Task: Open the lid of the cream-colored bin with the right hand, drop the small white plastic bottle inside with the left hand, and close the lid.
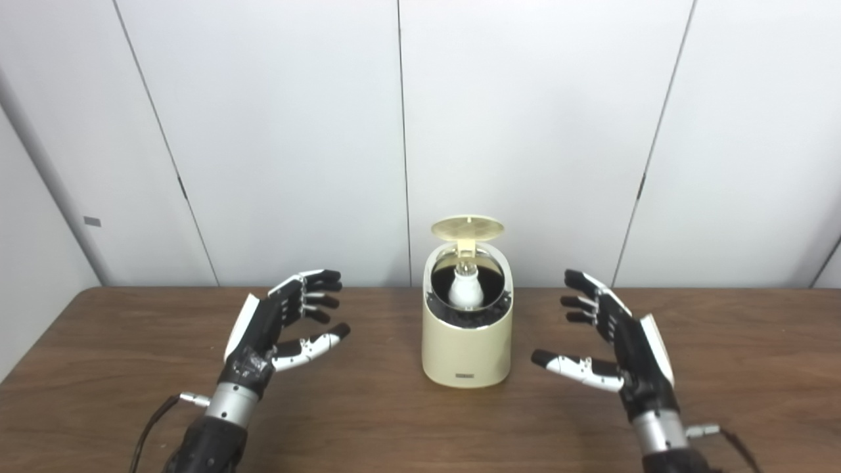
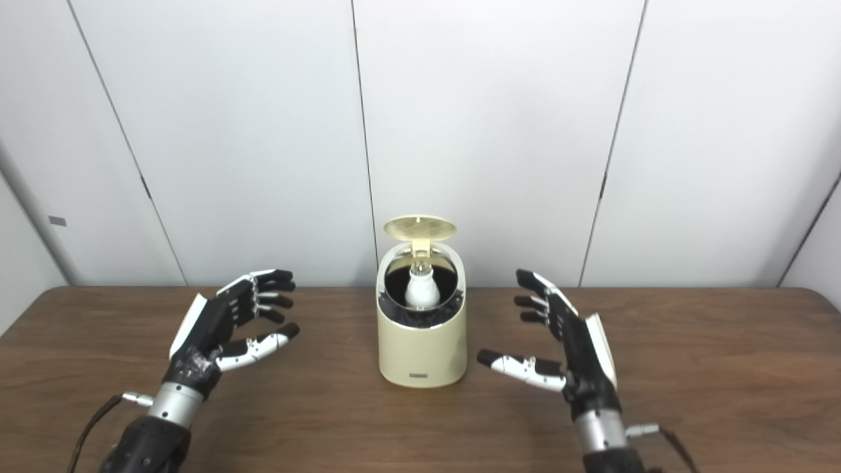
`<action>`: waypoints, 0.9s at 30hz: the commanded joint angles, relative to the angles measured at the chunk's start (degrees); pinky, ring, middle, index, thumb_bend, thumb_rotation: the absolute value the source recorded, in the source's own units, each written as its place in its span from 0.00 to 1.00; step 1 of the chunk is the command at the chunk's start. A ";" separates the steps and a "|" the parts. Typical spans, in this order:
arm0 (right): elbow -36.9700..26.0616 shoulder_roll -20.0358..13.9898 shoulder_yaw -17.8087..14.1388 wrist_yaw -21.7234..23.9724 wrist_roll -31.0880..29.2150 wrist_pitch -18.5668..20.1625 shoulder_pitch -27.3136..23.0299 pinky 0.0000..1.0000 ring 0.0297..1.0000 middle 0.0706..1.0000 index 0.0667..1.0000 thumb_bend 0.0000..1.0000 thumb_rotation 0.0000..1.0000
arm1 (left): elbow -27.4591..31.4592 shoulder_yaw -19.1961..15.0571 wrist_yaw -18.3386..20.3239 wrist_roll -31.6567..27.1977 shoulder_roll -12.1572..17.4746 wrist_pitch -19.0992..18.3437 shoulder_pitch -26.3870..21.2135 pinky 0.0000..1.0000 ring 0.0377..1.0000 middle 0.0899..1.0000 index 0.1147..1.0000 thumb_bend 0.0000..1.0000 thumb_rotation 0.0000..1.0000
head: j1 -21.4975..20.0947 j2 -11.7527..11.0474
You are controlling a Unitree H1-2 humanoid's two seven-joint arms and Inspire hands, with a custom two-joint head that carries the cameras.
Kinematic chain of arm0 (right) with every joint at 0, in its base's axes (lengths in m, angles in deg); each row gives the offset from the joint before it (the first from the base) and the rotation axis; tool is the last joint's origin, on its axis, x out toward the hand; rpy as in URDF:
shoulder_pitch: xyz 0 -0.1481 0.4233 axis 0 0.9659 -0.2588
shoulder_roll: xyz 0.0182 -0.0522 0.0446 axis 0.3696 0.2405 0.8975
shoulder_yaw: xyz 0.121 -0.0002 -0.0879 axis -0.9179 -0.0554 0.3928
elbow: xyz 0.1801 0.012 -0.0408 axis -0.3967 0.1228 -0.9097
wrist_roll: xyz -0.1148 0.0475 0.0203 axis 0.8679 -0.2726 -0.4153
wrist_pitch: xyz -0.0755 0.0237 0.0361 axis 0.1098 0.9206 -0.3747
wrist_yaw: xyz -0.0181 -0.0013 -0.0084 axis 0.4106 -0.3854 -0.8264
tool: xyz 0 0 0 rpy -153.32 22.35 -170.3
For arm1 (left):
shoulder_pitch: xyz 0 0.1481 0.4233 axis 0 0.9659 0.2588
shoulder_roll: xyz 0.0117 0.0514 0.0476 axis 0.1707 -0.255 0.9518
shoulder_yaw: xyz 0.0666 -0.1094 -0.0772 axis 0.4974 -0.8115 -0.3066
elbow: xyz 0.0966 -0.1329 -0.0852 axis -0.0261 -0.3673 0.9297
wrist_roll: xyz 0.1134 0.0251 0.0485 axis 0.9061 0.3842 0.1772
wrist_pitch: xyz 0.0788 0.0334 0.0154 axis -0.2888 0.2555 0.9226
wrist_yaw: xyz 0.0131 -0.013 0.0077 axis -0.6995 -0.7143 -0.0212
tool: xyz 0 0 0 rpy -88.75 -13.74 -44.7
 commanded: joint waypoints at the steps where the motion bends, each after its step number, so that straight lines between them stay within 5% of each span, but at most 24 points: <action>1: -3.31 -1.61 0.75 1.55 1.72 0.99 -4.92 0.68 0.77 0.83 0.80 0.71 0.28 | 0.75 -1.17 0.58 0.78 -0.42 0.44 -1.28 0.57 0.65 0.70 0.72 0.59 0.00 | -0.09 -0.21; 6: -4.53 -4.96 2.19 5.01 4.20 4.61 -10.55 0.66 0.78 0.82 0.79 0.67 0.33 | -1.08 -2.38 1.11 2.16 -2.48 1.16 -0.26 0.58 0.65 0.70 0.72 0.59 0.00 | -1.53 -1.29; 16: -6.91 -10.31 6.52 13.37 11.18 14.58 -19.10 0.72 0.80 0.81 0.80 0.62 0.63 | -4.28 -3.02 2.25 3.03 -5.45 3.69 0.08 0.58 0.65 0.71 0.74 0.57 0.00 | -2.18 -1.99; 27: -5.96 -14.10 10.65 21.37 14.79 17.15 -25.66 0.79 0.89 0.86 0.84 0.64 0.85 | -6.44 -3.62 1.69 4.94 -6.96 5.90 -0.16 0.57 0.64 0.71 0.73 0.58 0.00 | -1.81 -2.21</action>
